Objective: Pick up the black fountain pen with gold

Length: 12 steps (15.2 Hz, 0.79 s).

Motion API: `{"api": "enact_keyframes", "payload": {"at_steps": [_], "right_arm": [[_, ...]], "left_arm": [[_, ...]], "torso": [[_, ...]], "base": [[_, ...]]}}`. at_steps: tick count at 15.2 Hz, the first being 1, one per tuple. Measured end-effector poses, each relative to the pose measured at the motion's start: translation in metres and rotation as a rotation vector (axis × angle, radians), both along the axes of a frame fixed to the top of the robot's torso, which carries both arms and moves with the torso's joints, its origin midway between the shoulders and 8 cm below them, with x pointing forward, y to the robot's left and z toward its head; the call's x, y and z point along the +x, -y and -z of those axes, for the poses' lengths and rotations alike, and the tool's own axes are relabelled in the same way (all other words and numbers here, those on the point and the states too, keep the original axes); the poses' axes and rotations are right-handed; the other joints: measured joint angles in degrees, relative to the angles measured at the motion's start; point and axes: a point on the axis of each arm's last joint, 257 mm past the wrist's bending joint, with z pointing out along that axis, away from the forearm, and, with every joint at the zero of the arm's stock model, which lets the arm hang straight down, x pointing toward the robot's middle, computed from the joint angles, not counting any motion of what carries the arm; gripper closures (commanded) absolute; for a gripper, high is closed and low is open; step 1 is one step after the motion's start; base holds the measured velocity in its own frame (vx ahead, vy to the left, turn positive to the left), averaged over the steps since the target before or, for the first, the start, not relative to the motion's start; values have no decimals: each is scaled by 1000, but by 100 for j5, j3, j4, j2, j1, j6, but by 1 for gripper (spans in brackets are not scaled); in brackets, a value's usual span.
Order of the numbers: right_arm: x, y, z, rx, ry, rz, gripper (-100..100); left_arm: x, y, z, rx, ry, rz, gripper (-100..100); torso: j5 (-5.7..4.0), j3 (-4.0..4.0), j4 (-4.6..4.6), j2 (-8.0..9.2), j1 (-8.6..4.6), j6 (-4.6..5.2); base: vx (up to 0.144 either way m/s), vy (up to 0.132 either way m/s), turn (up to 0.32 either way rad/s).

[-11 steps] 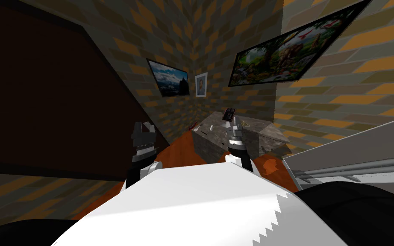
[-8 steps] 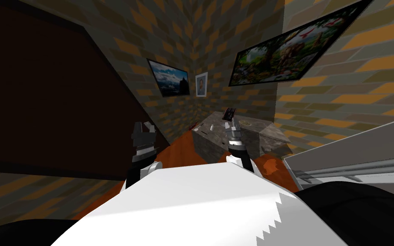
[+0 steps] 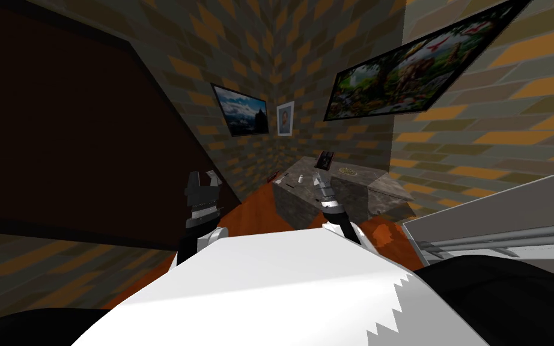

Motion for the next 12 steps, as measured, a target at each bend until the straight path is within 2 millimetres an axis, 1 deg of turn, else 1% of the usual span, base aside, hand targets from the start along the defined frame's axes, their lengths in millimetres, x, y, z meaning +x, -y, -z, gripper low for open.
{"api": "enact_keyframes", "payload": {"at_steps": [4, 6, 10, 12], "right_arm": [[-1, -6, 19, -76, -54, -34, -100], [1, -9, 34, -120, -91, -52, -100], [0, -11, 56, -195, -145, -83, -100], [-1, -11, 72, -238, -181, -101, -100]], "left_arm": [[0, 0, 0, 0, 0, 0, 0], [0, 0, 0, 0, 0, 0, 0], [0, 0, 0, 0, 0, 0, 0], [0, 0, 0, 0, 0, 0, 0]], "torso": [[-1, 0, 0, 0, -7, 0], [1, 1, 0, 3, 3, 0], [0, -1, 0, -2, -6, 1], [0, -2, -1, -2, -2, 0]], "base": [[-17, 66, 26], [-23, 85, 18], [-10, 74, 30], [-8, 71, 24]]}}
